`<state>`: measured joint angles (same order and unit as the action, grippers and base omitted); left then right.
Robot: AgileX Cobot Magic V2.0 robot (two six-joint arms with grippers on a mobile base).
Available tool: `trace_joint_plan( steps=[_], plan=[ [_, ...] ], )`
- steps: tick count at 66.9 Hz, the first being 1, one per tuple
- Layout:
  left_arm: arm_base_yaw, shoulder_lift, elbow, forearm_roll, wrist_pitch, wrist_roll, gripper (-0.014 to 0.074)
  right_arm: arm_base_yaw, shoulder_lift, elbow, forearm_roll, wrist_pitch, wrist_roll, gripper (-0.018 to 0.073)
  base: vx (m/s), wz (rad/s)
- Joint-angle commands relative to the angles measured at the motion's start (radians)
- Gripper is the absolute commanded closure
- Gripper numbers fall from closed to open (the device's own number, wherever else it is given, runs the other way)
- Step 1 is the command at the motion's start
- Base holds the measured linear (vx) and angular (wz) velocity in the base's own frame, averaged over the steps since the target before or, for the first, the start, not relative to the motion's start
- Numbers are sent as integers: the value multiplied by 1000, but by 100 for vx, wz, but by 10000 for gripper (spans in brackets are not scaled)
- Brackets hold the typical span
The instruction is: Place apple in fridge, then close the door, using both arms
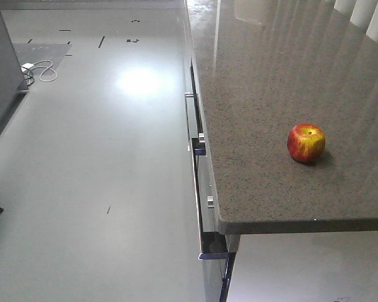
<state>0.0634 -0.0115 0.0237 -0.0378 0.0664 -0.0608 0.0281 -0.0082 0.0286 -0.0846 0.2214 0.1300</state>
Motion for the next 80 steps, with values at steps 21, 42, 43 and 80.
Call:
trace_joint_plan(
  steps=[21,42,43,80],
  plan=[
    [4,-13,-19,-4,-72,-3,603,-7,-11,-6,150,-248,6,566,0,0],
    [4,-13,-19,-4,-72,-3,603,-7,167,-282,167,-41,-54,565,0,0],
    [4,-13,-19,-4,-72,-3,603,-7,187,-310,165,-8,-57,565,0,0],
    [4,-13,-19,-4,-72,-3,603,-7,732,-862,174,610,-242,175,0,0]
  ],
)
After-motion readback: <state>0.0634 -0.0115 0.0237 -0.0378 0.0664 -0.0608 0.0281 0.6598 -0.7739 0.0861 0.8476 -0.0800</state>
